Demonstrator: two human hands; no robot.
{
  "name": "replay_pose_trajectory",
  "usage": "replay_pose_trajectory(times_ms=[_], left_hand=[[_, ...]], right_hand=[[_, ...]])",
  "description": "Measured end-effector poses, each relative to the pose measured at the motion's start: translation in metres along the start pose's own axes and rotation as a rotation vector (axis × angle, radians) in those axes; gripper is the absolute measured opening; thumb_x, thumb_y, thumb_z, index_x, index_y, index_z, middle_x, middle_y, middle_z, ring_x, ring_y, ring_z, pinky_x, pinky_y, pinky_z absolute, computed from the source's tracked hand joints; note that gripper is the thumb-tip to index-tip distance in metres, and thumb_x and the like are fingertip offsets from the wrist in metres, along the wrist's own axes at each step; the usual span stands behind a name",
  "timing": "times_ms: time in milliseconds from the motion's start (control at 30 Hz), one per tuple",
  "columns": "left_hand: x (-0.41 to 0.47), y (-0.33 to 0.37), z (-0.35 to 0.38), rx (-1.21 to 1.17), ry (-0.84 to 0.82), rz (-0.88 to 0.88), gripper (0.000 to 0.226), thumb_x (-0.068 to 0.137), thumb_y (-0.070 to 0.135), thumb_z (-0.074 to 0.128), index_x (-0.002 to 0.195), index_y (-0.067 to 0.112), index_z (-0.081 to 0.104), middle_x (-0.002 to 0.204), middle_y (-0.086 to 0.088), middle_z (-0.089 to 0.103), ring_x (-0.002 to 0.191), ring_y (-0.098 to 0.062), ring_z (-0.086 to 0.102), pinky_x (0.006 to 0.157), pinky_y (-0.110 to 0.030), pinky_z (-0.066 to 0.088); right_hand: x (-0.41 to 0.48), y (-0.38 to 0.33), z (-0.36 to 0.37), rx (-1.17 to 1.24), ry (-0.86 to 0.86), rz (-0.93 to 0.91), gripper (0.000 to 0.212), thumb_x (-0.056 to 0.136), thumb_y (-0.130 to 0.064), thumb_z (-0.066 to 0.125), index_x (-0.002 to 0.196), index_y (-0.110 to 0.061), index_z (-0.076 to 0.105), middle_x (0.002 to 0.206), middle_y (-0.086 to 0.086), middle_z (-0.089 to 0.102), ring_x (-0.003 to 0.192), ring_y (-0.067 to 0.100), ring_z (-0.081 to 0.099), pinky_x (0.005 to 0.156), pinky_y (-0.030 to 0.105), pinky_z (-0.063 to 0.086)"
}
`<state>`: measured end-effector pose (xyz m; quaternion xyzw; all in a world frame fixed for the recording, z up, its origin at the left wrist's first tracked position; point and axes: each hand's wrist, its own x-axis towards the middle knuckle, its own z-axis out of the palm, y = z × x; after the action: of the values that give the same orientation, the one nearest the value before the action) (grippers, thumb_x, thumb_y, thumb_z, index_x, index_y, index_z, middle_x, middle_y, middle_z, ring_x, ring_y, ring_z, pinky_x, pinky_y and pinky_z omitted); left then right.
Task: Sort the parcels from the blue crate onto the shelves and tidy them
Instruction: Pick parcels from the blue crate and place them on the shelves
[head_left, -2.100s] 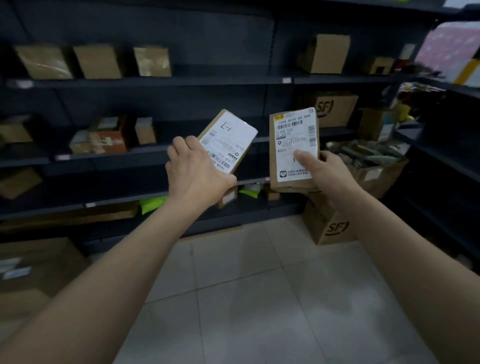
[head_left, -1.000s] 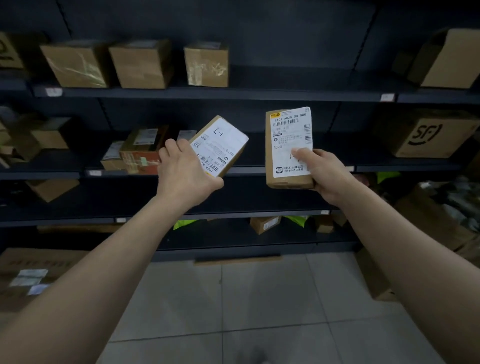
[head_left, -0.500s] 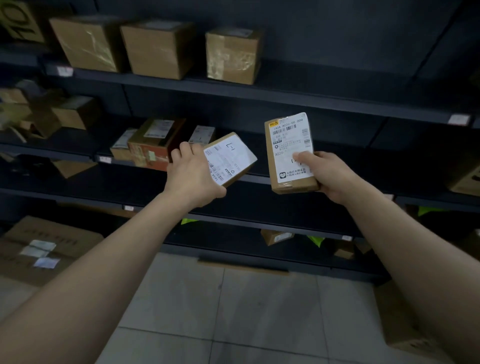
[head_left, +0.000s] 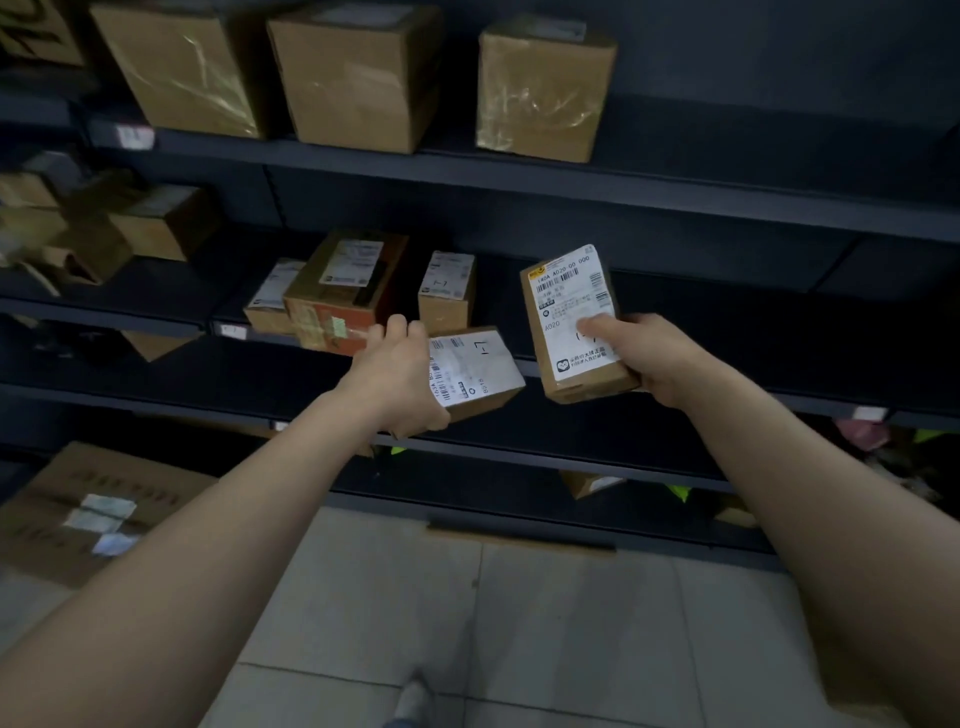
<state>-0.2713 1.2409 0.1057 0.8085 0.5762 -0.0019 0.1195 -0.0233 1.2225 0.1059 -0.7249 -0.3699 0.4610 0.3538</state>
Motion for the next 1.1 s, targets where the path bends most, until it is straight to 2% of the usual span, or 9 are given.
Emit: replay_pose_trajectory(times_ms=[200,367,500,600,700,767,833,1000,1100], left_hand=[[0.030,-0.033,0.001,0.020,-0.049,0.054,0.084,0.066,0.032,0.076,0.132,0.008,0.031,0.130,-0.010,0.034,0.122,-0.029,0.032,0.098,-0.037,0.036],[0.047,-0.047,0.000,0.012,-0.054,0.078,0.082,0.068,0.032,0.076,0.132,0.006,0.031,0.130,-0.011,0.035,0.120,-0.029,0.034,0.095,-0.036,0.038],[0.061,-0.047,-0.003,0.028,-0.069,0.127,0.071,0.077,0.028,0.071,0.132,0.004,0.034,0.129,-0.013,0.037,0.121,-0.028,0.032,0.101,-0.032,0.027],[0.074,-0.039,-0.002,0.041,-0.120,0.080,0.079,0.073,0.024,0.074,0.135,0.006,0.028,0.131,-0.011,0.032,0.122,-0.028,0.030,0.099,-0.032,0.029],[0.089,-0.030,0.006,0.023,-0.173,0.005,0.090,0.066,0.025,0.080,0.136,0.011,0.025,0.133,-0.007,0.028,0.123,-0.034,0.030,0.094,-0.036,0.037],[0.100,-0.025,0.014,0.015,-0.187,0.001,0.096,0.062,0.026,0.081,0.138,0.013,0.023,0.133,-0.006,0.027,0.123,-0.034,0.030,0.098,-0.038,0.039],[0.107,-0.019,0.022,0.026,-0.198,0.016,0.099,0.063,0.026,0.081,0.140,0.013,0.021,0.134,-0.005,0.027,0.122,-0.032,0.030,0.098,-0.037,0.039],[0.127,-0.008,0.036,-0.004,-0.196,0.076,0.098,0.063,0.026,0.081,0.139,0.015,0.021,0.132,-0.005,0.027,0.119,-0.030,0.030,0.095,-0.046,0.043],[0.145,-0.008,0.041,-0.034,-0.200,0.138,0.098,0.062,0.026,0.080,0.139,0.015,0.021,0.129,-0.004,0.028,0.118,-0.027,0.030,0.094,-0.046,0.043]], right_hand=[[0.033,-0.003,0.030,0.035,0.019,0.039,0.025,0.089,-0.030,0.066,0.111,-0.018,0.063,0.096,0.001,0.074,0.087,0.018,0.071,0.073,0.033,0.056],[0.059,-0.006,0.043,0.017,-0.003,0.045,0.022,0.090,-0.032,0.065,0.108,-0.019,0.063,0.095,0.000,0.072,0.087,0.016,0.068,0.068,0.029,0.052],[0.083,-0.009,0.047,0.005,-0.042,0.033,0.033,0.088,-0.035,0.067,0.116,-0.017,0.064,0.102,0.003,0.073,0.093,0.020,0.069,0.084,0.038,0.056],[0.099,-0.007,0.043,0.003,-0.071,0.025,0.035,0.089,-0.033,0.067,0.119,-0.015,0.064,0.105,0.005,0.072,0.095,0.021,0.069,0.089,0.039,0.055],[0.112,-0.006,0.033,0.018,-0.089,0.046,0.030,0.091,-0.032,0.065,0.116,-0.016,0.064,0.103,0.005,0.072,0.091,0.019,0.070,0.072,0.033,0.057],[0.121,-0.003,0.025,0.028,-0.097,0.069,0.027,0.091,-0.033,0.065,0.114,-0.018,0.063,0.099,0.003,0.072,0.087,0.017,0.070,0.060,0.027,0.054],[0.130,0.002,0.018,0.017,-0.100,0.077,0.025,0.092,-0.035,0.064,0.111,-0.019,0.063,0.098,0.002,0.072,0.085,0.015,0.069,0.057,0.026,0.052],[0.158,0.015,0.006,0.024,-0.022,0.088,0.043,0.087,-0.043,0.067,0.120,-0.016,0.061,0.104,0.004,0.071,0.093,0.019,0.069,0.082,0.034,0.056],[0.177,0.021,0.005,0.054,0.012,0.090,0.051,0.084,-0.043,0.071,0.124,-0.014,0.060,0.107,0.006,0.072,0.093,0.021,0.070,0.086,0.037,0.057]])
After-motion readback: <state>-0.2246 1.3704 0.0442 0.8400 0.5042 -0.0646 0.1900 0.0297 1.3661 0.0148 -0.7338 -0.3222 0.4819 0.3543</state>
